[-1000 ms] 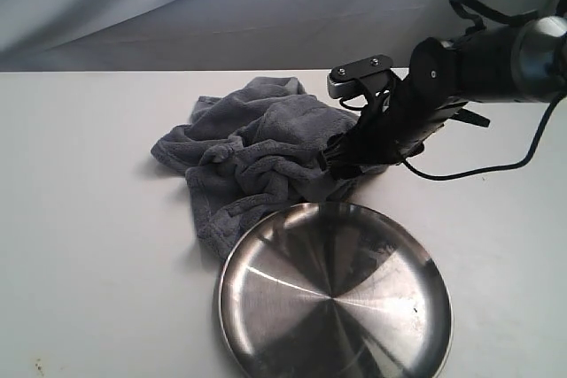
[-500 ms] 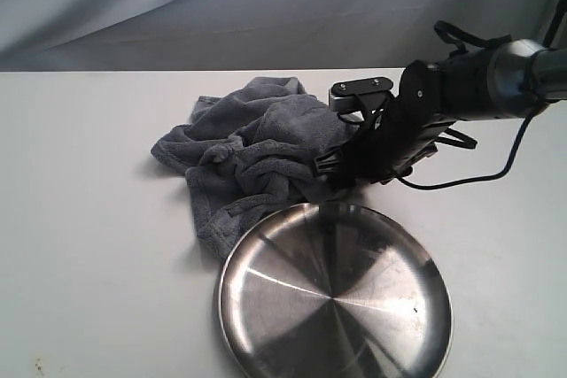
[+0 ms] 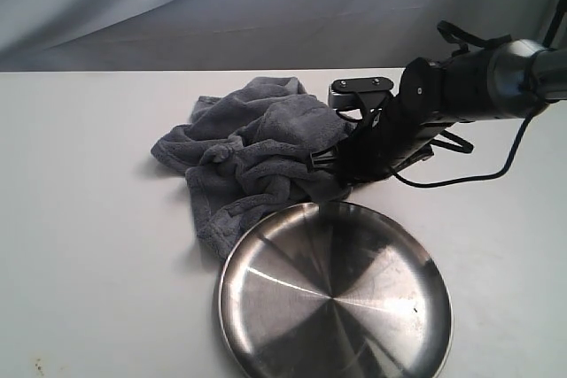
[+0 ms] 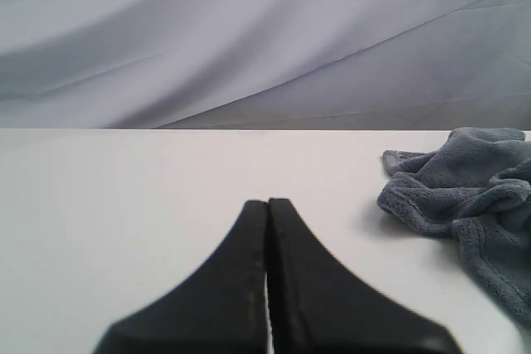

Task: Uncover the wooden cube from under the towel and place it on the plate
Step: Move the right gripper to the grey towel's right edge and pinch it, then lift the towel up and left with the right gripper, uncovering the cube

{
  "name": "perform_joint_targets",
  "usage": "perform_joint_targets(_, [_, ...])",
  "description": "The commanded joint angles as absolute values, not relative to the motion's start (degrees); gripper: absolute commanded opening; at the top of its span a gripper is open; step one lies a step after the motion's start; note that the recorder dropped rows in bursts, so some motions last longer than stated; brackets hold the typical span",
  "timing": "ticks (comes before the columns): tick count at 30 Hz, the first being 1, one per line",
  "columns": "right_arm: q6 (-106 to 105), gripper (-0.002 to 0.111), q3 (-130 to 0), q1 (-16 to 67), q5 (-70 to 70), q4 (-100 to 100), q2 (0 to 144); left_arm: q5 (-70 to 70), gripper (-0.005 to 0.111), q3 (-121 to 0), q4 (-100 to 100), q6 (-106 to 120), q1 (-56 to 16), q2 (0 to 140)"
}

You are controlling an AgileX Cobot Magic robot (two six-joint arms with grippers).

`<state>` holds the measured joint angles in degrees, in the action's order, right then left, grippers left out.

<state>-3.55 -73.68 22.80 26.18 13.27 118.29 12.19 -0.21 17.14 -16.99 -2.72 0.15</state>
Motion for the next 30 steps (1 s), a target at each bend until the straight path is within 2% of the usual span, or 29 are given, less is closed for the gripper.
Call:
perform_joint_targets(1, [-5.57,0.0,-74.07,22.8,26.6,13.5,118.23,11.85,0.0,0.0,17.28,-17.02,-2.54,0.0])
perform_joint_targets(17, [-6.1,0.0,-74.07,22.8,26.75,13.0,111.32,11.85,0.0,0.0,17.28,-16.89,-2.54,0.0])
perform_joint_targets(30, [-14.31,0.0,-74.07,22.8,25.52,14.59,106.56,11.85,0.0,0.0,17.28,-16.89,-2.54,0.0])
